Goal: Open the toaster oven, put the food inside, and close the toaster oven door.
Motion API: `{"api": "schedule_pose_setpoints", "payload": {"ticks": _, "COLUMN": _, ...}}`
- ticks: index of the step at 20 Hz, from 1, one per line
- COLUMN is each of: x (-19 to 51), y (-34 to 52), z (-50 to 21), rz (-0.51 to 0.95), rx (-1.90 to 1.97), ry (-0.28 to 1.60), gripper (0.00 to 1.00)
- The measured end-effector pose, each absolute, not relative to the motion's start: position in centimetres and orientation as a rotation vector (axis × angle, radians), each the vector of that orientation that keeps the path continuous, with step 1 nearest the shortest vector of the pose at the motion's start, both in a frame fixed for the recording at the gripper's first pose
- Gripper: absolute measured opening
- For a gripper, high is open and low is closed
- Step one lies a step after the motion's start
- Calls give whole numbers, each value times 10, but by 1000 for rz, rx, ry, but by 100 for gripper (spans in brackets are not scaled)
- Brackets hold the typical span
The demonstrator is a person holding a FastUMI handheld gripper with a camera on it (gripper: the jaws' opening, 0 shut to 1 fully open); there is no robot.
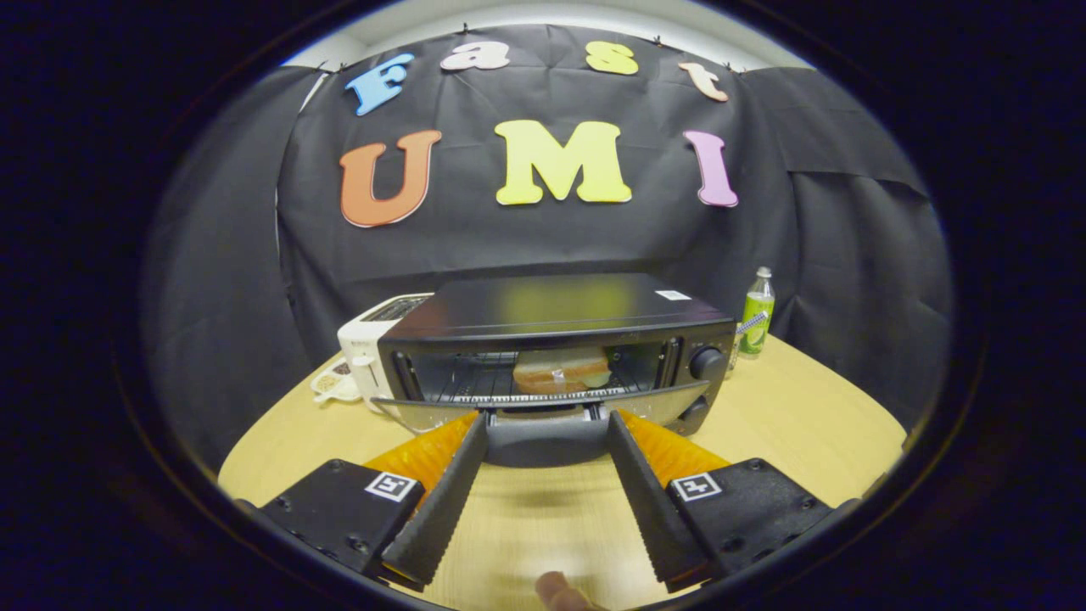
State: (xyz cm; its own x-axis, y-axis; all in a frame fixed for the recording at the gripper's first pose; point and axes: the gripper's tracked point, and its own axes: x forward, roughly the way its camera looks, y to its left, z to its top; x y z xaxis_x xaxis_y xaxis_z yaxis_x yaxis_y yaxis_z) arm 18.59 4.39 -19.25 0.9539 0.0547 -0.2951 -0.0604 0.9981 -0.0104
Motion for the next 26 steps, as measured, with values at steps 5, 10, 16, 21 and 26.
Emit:
{"api": "schedule_pose_setpoints", "payload": {"ticks": 5, "x": 171, "y": 46, "z": -178, "rz": 68, "rx": -20, "ry": 286, "gripper": 94}}
{"api": "schedule_pose_setpoints", "payload": {"ticks": 10, "x": 129, "y": 52, "z": -126, "rz": 87, "rx": -33, "ry": 225, "gripper": 94}}
{"api": "schedule_pose_setpoints", "payload": {"ticks": 16, "x": 66, "y": 25, "z": -36, "rz": 45, "rx": -13, "ry": 100, "gripper": 94}}
{"api": "schedule_pose_setpoints", "payload": {"ticks": 21, "x": 24, "y": -6, "z": 20, "rz": 11, "rx": 38, "ry": 19, "gripper": 95}}
{"api": "schedule_pose_setpoints", "payload": {"ticks": 26, "x": -14, "y": -19, "z": 50, "rz": 8, "rx": 48, "ry": -75, "gripper": 99}}
